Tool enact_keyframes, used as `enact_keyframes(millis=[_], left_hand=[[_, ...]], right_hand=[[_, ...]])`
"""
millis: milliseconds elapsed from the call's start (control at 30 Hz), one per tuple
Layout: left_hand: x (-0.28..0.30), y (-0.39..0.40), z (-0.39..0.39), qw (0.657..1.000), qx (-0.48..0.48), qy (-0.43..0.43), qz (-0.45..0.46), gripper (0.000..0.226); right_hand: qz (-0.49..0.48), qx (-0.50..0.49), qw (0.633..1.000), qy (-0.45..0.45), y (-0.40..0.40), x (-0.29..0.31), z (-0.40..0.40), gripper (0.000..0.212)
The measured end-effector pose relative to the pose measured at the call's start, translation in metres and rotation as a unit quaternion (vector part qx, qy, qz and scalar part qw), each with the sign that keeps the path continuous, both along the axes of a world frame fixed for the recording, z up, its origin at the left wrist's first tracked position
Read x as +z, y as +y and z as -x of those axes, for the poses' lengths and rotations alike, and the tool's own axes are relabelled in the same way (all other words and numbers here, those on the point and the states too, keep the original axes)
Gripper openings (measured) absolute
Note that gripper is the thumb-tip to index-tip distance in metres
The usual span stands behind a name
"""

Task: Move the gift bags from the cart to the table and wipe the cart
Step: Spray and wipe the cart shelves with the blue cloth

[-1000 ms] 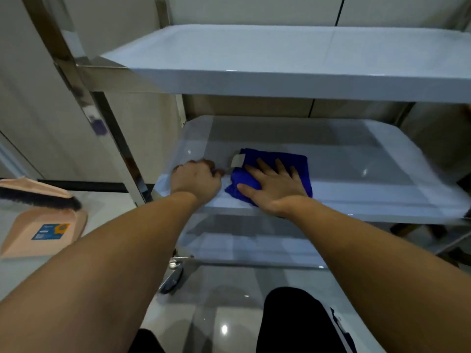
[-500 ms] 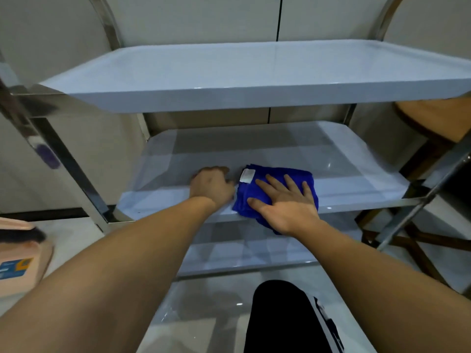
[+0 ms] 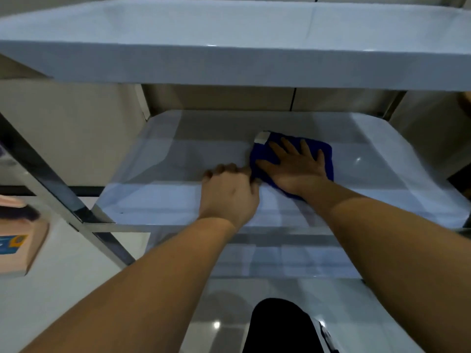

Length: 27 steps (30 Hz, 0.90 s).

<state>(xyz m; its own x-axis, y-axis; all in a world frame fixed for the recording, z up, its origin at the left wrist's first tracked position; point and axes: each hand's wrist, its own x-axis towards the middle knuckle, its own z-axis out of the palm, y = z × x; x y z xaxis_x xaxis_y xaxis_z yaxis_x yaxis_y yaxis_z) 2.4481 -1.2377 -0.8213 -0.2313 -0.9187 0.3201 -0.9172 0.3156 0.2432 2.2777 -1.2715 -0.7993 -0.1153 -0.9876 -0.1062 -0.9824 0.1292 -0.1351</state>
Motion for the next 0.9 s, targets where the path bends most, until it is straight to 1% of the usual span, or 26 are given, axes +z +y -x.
enact_keyframes(millis=[100, 300, 400, 500, 633, 733, 800, 900], left_hand=[[-0.001, -0.001, 0.002, 1.0, 0.003, 0.006, 0.006, 0.034], [-0.002, -0.002, 0.0, 0.999, 0.0, 0.025, 0.026, 0.031], [-0.006, -0.003, -0.001, 0.999, 0.0, 0.028, 0.044, 0.031], [-0.007, -0.004, -0.001, 0.998, -0.006, 0.037, 0.041, 0.034], [-0.006, -0.005, -0.002, 0.999, -0.012, 0.048, 0.017, 0.039], [-0.007, -0.006, -0.003, 0.999, -0.018, 0.047, 0.015, 0.03], [-0.008, -0.007, -0.003, 0.999, -0.016, 0.04, 0.021, 0.028], [-0.01, -0.008, -0.002, 0.999, -0.012, 0.034, 0.025, 0.03]], right_hand=[[0.005, -0.001, 1.0, 0.004, -0.04, -0.002, 0.006, 0.08], [0.009, 0.004, 1.0, -0.002, -0.117, -0.003, 0.016, 0.083], [0.012, 0.005, 1.0, -0.007, -0.141, -0.003, 0.019, 0.084], [0.013, 0.003, 1.0, -0.015, -0.156, -0.002, 0.02, 0.085], [0.01, 0.007, 1.0, -0.022, -0.158, 0.002, 0.021, 0.086], [0.004, 0.017, 1.0, -0.02, -0.148, 0.002, 0.022, 0.084], [-0.001, 0.025, 1.0, -0.015, -0.133, 0.002, 0.022, 0.083], [-0.001, 0.03, 0.999, -0.019, -0.097, 0.004, 0.022, 0.081]])
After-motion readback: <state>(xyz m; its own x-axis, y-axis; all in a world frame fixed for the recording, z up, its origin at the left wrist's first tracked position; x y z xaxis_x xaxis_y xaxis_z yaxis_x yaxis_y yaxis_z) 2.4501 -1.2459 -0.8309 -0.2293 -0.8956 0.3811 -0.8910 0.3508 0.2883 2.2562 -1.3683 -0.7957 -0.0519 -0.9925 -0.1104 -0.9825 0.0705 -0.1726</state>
